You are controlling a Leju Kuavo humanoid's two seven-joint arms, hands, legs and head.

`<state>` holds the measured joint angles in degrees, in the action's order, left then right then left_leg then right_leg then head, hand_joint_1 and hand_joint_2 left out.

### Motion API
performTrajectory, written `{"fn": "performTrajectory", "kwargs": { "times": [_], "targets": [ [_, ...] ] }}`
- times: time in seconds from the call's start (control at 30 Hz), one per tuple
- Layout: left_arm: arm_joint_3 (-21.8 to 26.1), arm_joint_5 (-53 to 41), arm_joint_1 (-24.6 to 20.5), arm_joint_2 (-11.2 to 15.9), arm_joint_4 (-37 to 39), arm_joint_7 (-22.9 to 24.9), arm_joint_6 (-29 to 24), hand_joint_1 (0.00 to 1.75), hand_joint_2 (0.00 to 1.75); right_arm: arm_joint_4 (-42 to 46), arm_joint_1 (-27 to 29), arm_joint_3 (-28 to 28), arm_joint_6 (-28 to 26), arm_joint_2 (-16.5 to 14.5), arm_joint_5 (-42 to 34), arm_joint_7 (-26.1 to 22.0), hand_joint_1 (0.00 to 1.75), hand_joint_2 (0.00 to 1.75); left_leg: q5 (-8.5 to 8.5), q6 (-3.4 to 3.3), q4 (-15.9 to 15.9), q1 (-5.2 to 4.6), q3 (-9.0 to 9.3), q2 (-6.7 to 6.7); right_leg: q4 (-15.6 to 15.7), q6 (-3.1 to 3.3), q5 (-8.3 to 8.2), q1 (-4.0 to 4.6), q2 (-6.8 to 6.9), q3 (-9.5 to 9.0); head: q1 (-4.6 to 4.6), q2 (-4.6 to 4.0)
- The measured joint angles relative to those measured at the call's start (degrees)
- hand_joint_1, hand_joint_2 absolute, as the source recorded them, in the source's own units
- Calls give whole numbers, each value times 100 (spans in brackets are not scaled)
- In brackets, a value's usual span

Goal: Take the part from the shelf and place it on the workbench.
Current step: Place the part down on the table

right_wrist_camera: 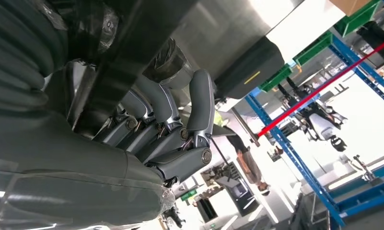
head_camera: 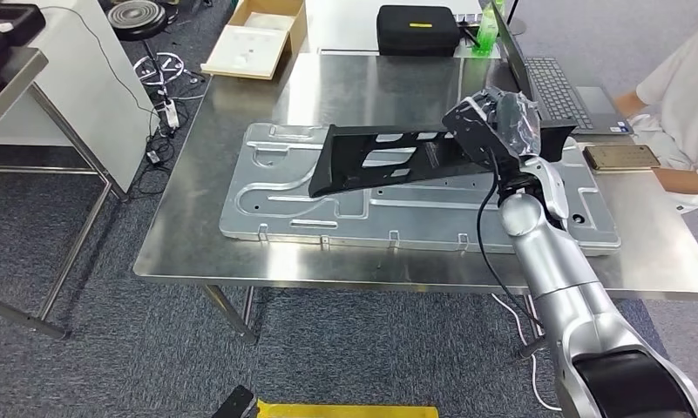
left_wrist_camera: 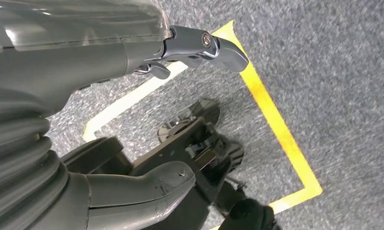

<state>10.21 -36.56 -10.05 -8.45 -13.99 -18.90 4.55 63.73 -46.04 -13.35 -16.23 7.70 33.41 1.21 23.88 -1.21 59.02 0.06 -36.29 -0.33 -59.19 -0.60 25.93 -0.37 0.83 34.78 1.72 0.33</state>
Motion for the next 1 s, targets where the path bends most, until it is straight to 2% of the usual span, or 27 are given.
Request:
{"fn": "performTrajectory", "kwargs": {
  "times": [0.07,0.13,0.23,0.3,0.33,0.37,0.43,0.47,0.5,0.6,0.67,0.77,0.8,0.83,0.87,0.93,1.0],
  "targets": [
    [2,8,-5,-1,0,-47,42,0,175,-58,-10,42,-41,66,56,-101,175,175,-30,-66,-67,16,42,-3,-105,-59,85,-19,-14,36,-1,0],
    [4,16,-17,-3,0,-92,73,0,175,-90,-33,81,-59,121,84,-174,175,175,-51,-119,-117,29,77,-3,-369,-94,252,-37,-34,155,-3,0],
    [6,19,-22,-3,0,-109,81,0,175,-103,-50,100,-54,141,84,-184,175,175,-50,-140,-119,29,79,-3,-551,-102,349,-37,-42,246,-3,0],
    [12,29,-19,-2,0,-133,84,0,175,-145,-72,140,1,183,84,-181,175,175,-45,-152,-116,28,81,-8,-928,-116,497,-42,-51,445,-3,0],
    [20,34,-8,-1,0,-162,84,0,175,-216,-88,179,77,241,85,-172,175,175,-35,-154,-104,28,82,-20,-1125,-133,498,-56,-56,581,-3,0],
    [30,40,2,0,0,-194,84,0,175,-299,-112,221,162,305,85,-162,175,175,-17,-146,-84,31,85,-32,-1126,-150,392,-76,-59,625,-3,0],
    [48,43,18,3,0,-241,83,0,175,-459,-170,285,288,409,83,-147,175,175,35,-94,-20,23,76,-57,-543,-169,1,-106,-66,419,-4,0],
    [54,44,17,4,0,-249,82,0,175,-500,-202,305,305,432,80,-147,175,175,54,-62,3,15,67,-62,-229,-156,-120,-104,-72,274,-3,0],
    [61,45,20,5,0,-254,81,0,175,-535,-223,322,313,448,78,-147,175,175,63,-36,16,5,58,-66,-93,-138,-143,-94,-79,212,-2,0],
    [81,43,37,9,0,-268,77,0,175,-628,-242,349,393,473,67,-160,175,175,83,45,22,7,57,-64,-63,-35,-144,-81,-87,201,-1,0],
    [85,39,38,10,0,-280,69,0,175,-677,-260,351,492,482,50,-184,175,175,272,94,288,15,-48,-35,-37,42,-153,-93,-81,177,0,0],
    [85,28,47,10,0,-313,57,0,175,-749,-272,352,590,503,6,-213,175,175,763,119,1334,20,-531,-12,-33,98,-144,-65,-70,166,0,0],
    [85,22,55,11,0,-329,54,0,175,-778,-266,354,609,509,-15,-220,175,175,816,115,1565,19,-646,-12,-34,102,-142,-53,-69,165,0,0],
    [85,16,60,13,0,-347,52,0,175,-808,-261,356,627,518,-32,-226,175,175,769,103,1604,18,-670,-12,-35,105,-141,-42,-68,162,0,0],
    [86,13,61,15,0,-362,51,0,175,-838,-257,360,643,531,-42,-231,175,175,623,81,1415,15,-580,-12,-36,106,-140,-35,-69,156,0,0],
    [86,15,53,27,0,-386,47,0,175,-891,-261,371,673,565,-48,-238,175,175,258,15,657,-5,-205,-10,-39,98,-135,-20,-70,144,0,0],
    [87,16,41,39,0,-401,43,0,175,-937,-267,388,681,603,-50,-241,175,175,105,-30,114,-32,62,-8,-45,66,-134,-9,-72,153,-2,0]
  ]
}}
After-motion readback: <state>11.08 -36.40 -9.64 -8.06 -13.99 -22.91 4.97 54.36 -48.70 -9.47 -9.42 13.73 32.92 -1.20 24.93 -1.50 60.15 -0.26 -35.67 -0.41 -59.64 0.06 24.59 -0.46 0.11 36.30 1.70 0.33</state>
